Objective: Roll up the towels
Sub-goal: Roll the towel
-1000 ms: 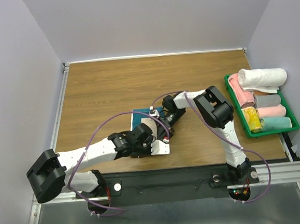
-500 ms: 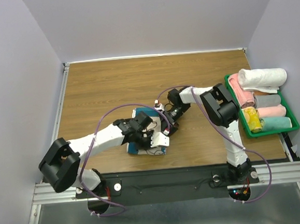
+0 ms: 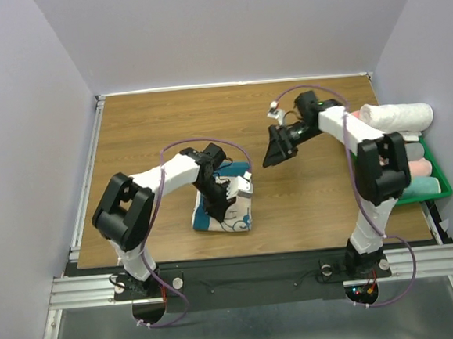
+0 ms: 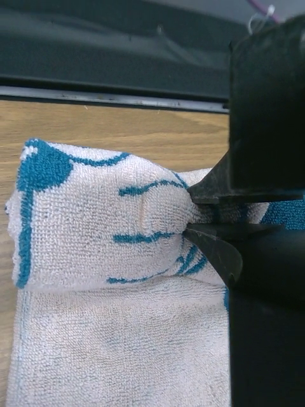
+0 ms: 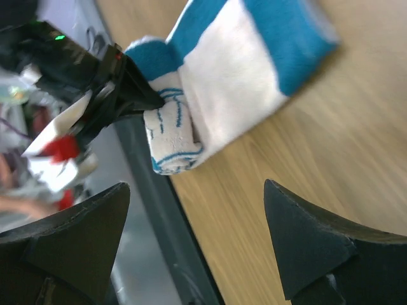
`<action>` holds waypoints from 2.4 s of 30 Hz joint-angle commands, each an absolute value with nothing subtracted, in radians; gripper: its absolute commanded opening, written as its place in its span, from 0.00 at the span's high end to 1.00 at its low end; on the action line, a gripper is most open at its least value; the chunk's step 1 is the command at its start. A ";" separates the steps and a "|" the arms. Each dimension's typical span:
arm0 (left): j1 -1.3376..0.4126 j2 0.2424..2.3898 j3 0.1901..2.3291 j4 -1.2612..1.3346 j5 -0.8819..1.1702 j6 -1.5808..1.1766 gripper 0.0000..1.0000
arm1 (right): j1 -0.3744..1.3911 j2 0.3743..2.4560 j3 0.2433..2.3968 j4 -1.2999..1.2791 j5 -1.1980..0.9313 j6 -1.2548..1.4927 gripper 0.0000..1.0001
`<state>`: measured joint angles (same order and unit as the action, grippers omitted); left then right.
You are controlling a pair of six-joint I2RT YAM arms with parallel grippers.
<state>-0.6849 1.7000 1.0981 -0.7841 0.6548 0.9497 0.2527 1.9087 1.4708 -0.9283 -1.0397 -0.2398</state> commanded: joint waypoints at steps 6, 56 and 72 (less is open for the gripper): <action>-0.589 2.008 1.238 -0.916 0.765 0.878 0.98 | 0.207 1.511 1.325 -0.798 -0.773 -0.291 0.00; -0.287 1.988 1.503 -1.117 0.762 0.992 0.71 | 1.046 1.736 0.942 -0.319 -0.291 -0.603 0.99; -0.167 1.897 1.479 -0.843 0.748 0.730 0.63 | 1.045 1.824 1.031 -0.411 -0.291 -0.615 0.99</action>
